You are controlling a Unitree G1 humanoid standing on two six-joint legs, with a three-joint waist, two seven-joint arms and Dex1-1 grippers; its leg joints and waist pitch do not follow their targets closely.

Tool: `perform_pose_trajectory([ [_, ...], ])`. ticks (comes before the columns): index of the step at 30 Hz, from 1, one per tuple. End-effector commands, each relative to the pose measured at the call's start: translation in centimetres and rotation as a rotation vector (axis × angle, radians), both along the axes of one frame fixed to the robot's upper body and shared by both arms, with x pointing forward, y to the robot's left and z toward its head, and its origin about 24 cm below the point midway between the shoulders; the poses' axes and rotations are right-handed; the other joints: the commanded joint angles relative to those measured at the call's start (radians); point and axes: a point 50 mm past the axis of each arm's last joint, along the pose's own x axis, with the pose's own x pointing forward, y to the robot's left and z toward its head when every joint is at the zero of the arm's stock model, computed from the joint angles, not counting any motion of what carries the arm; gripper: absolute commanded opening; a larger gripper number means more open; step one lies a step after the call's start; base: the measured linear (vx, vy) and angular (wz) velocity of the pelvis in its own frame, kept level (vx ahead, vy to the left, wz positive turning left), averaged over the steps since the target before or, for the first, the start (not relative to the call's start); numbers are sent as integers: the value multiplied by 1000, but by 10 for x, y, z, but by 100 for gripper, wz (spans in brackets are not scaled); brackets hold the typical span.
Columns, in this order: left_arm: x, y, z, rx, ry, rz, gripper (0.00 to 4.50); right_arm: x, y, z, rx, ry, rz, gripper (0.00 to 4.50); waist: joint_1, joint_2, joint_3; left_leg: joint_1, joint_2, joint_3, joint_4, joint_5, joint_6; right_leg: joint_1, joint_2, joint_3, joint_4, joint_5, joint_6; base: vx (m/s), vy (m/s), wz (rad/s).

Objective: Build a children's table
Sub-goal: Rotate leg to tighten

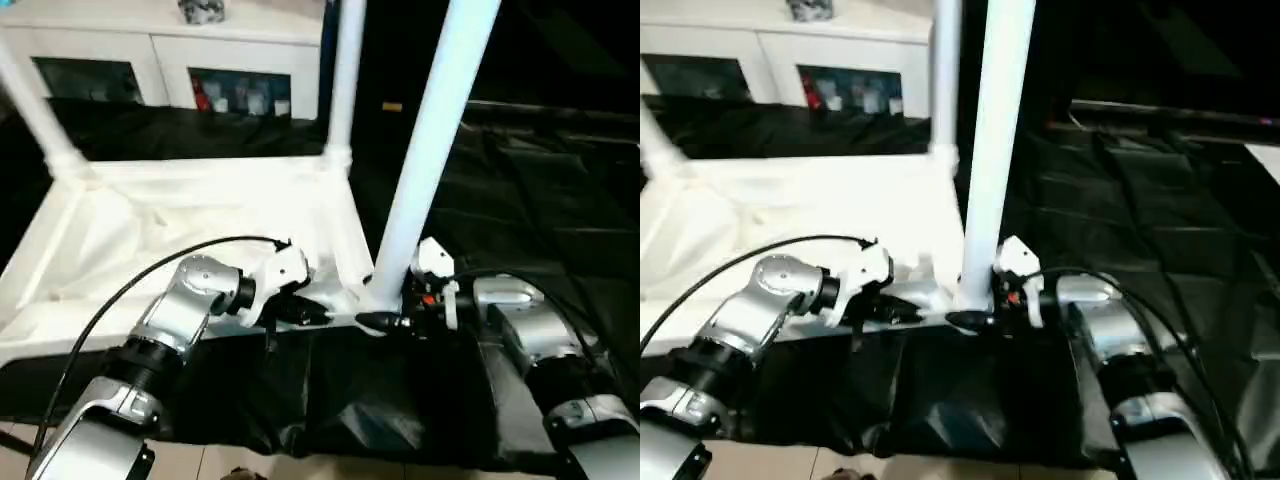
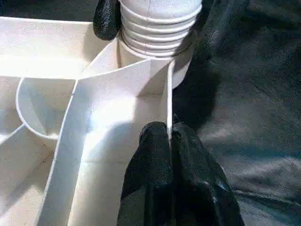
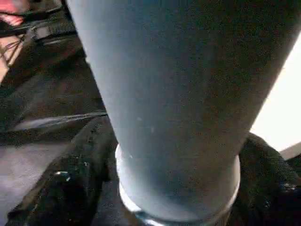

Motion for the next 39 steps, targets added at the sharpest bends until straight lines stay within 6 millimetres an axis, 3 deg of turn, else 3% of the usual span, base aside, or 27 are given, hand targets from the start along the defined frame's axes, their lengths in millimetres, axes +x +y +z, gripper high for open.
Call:
perform_pose_trajectory([
  [1,5,-14,13,-58,-59,-27,0,-13,25,-4,6,28,183,334,-5,-3,-65,38,59,-23,-78,-269,38,28,-43,21,-71,-188,-245,0,0,0],
  [8,6,-15,12,-72,-70,8,0,-11,29,-9,7,20,109,288,-4,-5,-64,40,58,-24,-79,-291,21,25,-46,23,-74,-222,-235,0,0,0],
  [14,15,-29,13,-123,-102,156,0,9,39,-18,50,43,-239,275,-19,-8,-64,36,55,-29,-82,-304,2,24,-49,24,-77,-265,-219,0,0,0],
  [15,18,-33,13,-128,-107,192,0,12,41,-22,29,31,-310,275,-30,-7,-63,38,54,-30,-84,-317,-15,20,-47,22,-80,-287,-216,0,0,0],
  [17,20,-39,13,-129,-117,230,0,18,44,-26,13,31,-410,274,-37,-8,-62,34,52,-33,-84,-333,-19,24,-48,22,-83,-318,-200,0,0,0],
  [20,25,-52,12,-127,-143,322,0,26,54,-31,-5,42,-593,274,-46,-1,-61,39,51,-32,-83,-356,-28,13,-48,25,-87,-342,-194,0,0,0],
  [21,26,-55,12,-128,-146,350,0,29,57,-31,-17,35,-642,274,-51,-5,-64,36,50,-34,-84,-354,-31,19,-47,22,-88,-337,-190,0,0,0],
  [22,27,-59,12,-126,-153,369,0,33,59,-30,-19,24,-691,274,-51,-2,-63,38,51,-33,-83,-354,-30,16,-47,24,-88,-327,-192,0,0,0],
  [24,27,-62,11,-123,-161,378,0,36,64,-27,12,20,-728,274,-52,-4,-66,33,48,-31,-80,-331,-8,20,-46,24,-87,-288,-195,0,0,0],
  [25,27,-63,11,-121,-165,377,0,38,67,-24,33,22,-730,274,-53,-4,-67,32,48,-31,-79,-326,-3,21,-47,24,-87,-277,-198,0,0,0],
  [28,25,-64,11,-127,-169,349,0,40,70,-18,88,39,-709,342,-51,-5,-68,29,49,-29,-78,-293,24,26,-44,23,-81,-217,-211,0,0,0],
  [33,17,-61,11,-141,-164,257,0,36,70,-18,84,30,-593,382,-51,-3,-69,27,50,-27,-75,-267,46,32,-45,21,-76,-172,-232,0,0,0],
  [39,9,-47,8,-125,-132,145,0,21,55,-14,94,23,-290,382,-46,-2,-69,28,52,-26,-71,-246,75,36,-45,21,-74,-142,-247,0,0,0],
])
